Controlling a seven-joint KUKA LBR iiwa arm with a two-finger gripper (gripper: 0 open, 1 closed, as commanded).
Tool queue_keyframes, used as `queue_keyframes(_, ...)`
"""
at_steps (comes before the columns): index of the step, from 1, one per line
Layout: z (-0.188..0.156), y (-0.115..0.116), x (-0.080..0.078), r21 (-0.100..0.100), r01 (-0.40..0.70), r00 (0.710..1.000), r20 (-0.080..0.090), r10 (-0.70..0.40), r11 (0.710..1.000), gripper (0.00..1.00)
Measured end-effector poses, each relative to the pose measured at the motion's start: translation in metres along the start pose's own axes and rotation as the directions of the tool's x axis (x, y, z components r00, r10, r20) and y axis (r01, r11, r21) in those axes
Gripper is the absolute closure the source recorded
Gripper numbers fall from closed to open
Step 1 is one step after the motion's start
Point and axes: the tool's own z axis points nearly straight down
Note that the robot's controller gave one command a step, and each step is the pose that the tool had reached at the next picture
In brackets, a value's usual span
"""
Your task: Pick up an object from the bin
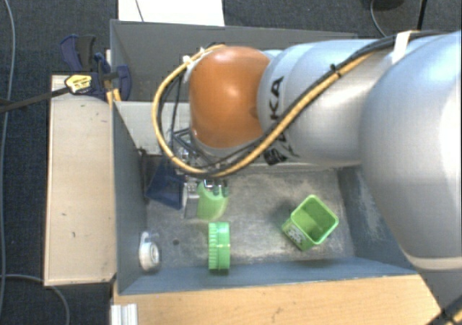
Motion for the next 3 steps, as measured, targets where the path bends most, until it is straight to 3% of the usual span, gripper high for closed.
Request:
queue_keyframes(1,-0.005,-0.001,-0.001,-0.002,-0.004,1.000,0.006,0.004,1.000,0.00)
queue_keyframes(2,0.020,0.004,-0.004,-0.004,-0.030,0.999,0.012,0.030,1.000,0.00)
queue_keyframes(3,0.055,0.004,-0.005,-0.002,-0.002,1.000,0.006,0.002,1.000,0.00)
